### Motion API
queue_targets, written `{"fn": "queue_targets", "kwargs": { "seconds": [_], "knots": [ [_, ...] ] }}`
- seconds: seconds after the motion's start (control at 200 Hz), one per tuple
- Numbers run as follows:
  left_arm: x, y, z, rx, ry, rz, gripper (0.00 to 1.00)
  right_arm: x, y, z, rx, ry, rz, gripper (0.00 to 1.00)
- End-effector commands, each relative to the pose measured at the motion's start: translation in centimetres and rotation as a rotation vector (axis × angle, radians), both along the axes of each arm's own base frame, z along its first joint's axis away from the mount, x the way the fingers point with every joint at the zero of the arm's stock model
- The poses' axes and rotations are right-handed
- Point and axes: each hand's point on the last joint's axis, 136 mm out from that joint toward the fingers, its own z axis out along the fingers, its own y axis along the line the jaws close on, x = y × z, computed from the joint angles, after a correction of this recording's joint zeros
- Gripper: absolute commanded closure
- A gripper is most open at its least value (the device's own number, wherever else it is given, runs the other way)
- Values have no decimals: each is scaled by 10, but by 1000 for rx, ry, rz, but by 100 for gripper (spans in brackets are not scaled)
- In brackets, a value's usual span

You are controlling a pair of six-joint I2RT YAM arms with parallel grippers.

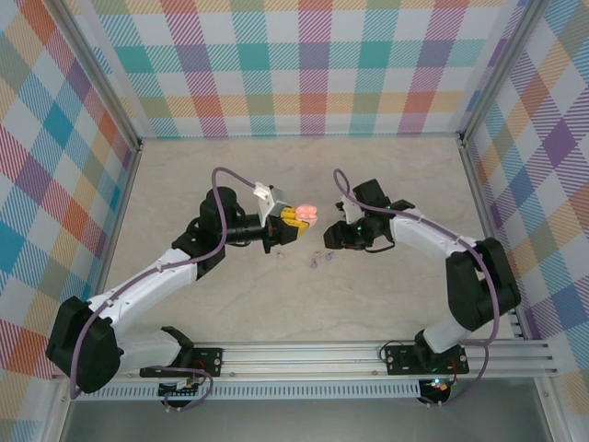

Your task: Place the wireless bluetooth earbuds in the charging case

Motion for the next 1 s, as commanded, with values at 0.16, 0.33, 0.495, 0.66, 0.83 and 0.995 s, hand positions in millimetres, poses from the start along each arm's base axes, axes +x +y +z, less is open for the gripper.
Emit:
{"fn": "queue_targets", "kwargs": {
  "seconds": [0.16,0.33,0.495,0.66,0.83,0.995],
  "knots": [
    [-11,5,10,-11,-8,8,81,-2,31,-9,-2,46,94,66],
    [-12,7,12,-13,-17,13,81,-2,33,-26,-85,83,107,76],
    [-13,7,12,-14,-15,9,81,-3,35,-38,-127,108,119,79],
    [-13,7,12,-12,-18,11,81,0,33,-48,-174,120,108,80],
    [-13,7,11,-10,-15,12,81,2,35,-54,-186,130,99,80],
    [-13,7,10,-10,-16,14,81,3,37,-59,-201,136,99,80]
  ]
}}
